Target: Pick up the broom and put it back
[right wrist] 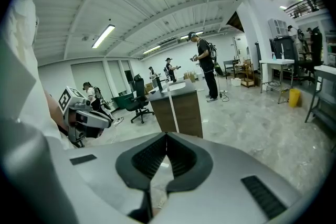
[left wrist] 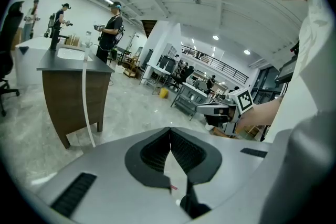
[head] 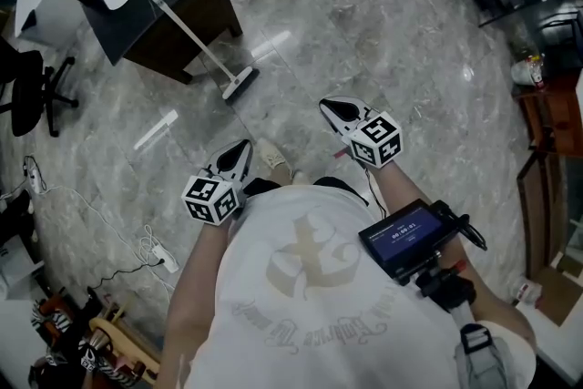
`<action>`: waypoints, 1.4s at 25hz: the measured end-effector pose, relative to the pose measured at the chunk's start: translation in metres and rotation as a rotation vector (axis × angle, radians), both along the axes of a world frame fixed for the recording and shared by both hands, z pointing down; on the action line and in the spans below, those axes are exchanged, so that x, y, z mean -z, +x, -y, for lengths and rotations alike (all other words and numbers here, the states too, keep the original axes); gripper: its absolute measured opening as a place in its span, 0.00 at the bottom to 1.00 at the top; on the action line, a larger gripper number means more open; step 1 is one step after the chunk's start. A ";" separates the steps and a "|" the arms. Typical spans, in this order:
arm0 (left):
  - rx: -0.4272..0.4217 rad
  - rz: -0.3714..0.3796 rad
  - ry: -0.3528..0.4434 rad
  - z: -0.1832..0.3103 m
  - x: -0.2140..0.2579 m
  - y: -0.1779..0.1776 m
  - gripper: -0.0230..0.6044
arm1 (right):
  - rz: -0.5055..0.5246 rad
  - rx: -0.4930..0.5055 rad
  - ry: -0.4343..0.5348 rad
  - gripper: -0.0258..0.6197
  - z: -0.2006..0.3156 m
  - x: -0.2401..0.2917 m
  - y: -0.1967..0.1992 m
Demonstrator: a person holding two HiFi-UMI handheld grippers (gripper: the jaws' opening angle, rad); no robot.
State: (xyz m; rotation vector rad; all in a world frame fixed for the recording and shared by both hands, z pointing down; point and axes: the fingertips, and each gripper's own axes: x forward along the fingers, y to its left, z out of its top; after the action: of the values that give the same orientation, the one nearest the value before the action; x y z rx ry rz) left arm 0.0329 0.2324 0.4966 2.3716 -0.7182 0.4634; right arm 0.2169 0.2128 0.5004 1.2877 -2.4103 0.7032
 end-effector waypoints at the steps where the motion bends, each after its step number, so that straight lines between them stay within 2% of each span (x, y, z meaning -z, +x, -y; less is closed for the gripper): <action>1: -0.002 -0.001 0.000 0.009 0.000 0.000 0.06 | -0.003 -0.005 -0.002 0.07 0.010 0.000 0.000; 12: -0.012 -0.031 0.024 0.081 0.007 -0.007 0.06 | -0.020 -0.011 0.023 0.07 0.082 0.018 -0.013; 16: 0.035 -0.027 0.028 0.103 0.010 -0.024 0.06 | -0.014 0.008 0.028 0.07 0.104 0.022 -0.024; 28: 0.165 0.000 -0.007 0.127 -0.006 -0.062 0.06 | 0.013 0.114 0.020 0.07 0.153 0.010 -0.061; 35: 0.218 0.001 -0.031 0.171 -0.017 -0.064 0.06 | 0.029 0.178 0.023 0.07 0.203 0.011 -0.072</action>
State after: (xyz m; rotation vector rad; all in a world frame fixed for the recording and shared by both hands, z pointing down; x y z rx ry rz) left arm -0.0315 0.0614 0.5139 2.2326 -0.9500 0.3790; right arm 0.1450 0.0102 0.4891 1.0605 -2.5242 0.6503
